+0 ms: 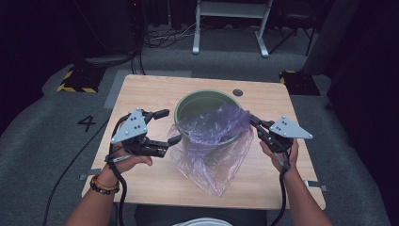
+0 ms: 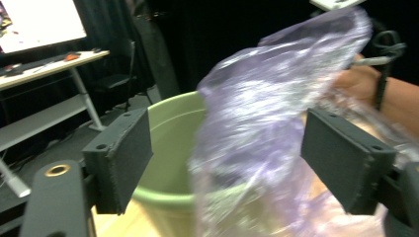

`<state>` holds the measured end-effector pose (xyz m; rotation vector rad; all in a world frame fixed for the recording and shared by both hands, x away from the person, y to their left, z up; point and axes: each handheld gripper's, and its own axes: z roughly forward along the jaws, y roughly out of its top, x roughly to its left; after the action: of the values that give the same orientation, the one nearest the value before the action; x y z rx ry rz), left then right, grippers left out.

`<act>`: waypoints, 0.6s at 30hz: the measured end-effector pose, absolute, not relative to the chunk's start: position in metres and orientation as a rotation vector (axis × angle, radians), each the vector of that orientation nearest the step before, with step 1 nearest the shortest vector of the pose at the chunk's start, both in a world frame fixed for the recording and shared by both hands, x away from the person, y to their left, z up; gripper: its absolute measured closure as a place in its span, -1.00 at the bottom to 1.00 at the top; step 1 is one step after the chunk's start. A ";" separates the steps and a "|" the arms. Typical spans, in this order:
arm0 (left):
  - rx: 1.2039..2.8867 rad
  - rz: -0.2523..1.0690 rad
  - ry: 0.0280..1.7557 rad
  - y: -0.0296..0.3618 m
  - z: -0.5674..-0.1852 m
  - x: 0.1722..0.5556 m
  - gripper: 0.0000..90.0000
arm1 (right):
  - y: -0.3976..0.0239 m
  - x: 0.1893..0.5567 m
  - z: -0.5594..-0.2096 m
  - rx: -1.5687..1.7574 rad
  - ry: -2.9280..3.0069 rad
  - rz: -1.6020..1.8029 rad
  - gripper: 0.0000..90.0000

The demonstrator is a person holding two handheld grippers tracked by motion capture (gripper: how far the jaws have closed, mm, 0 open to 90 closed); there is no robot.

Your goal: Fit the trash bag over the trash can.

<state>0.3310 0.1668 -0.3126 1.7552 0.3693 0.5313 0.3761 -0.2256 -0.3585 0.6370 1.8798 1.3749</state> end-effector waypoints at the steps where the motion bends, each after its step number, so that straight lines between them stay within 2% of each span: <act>1: 1.766 0.543 0.370 0.163 -0.313 0.330 -0.60 | -0.225 0.375 -0.358 0.636 1.884 1.388 1.00; 4: 1.817 0.601 0.388 0.152 -0.315 0.332 -0.58 | -0.223 0.373 -0.356 0.605 1.886 1.404 1.00; 8: 1.873 0.679 0.460 0.146 -0.320 0.346 -0.35 | -0.225 0.374 -0.355 0.584 1.882 1.446 1.00; 11: 1.896 0.688 0.484 0.153 -0.324 0.362 0.16 | -0.229 0.376 -0.355 0.590 1.884 1.449 1.00; 12: 1.918 0.703 0.480 0.155 -0.325 0.366 0.45 | -0.230 0.377 -0.355 0.593 1.881 1.455 1.00; 15: 1.928 0.707 0.472 0.161 -0.328 0.375 0.93 | -0.233 0.381 -0.355 0.589 1.880 1.484 1.00; 18: 1.931 0.700 0.463 0.165 -0.329 0.380 1.00 | -0.233 0.386 -0.356 0.592 1.875 1.500 1.00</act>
<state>0.3799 0.1655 -0.3292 1.9310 0.4628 0.6996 0.3863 -0.2334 -0.3555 0.5920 1.8753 1.4996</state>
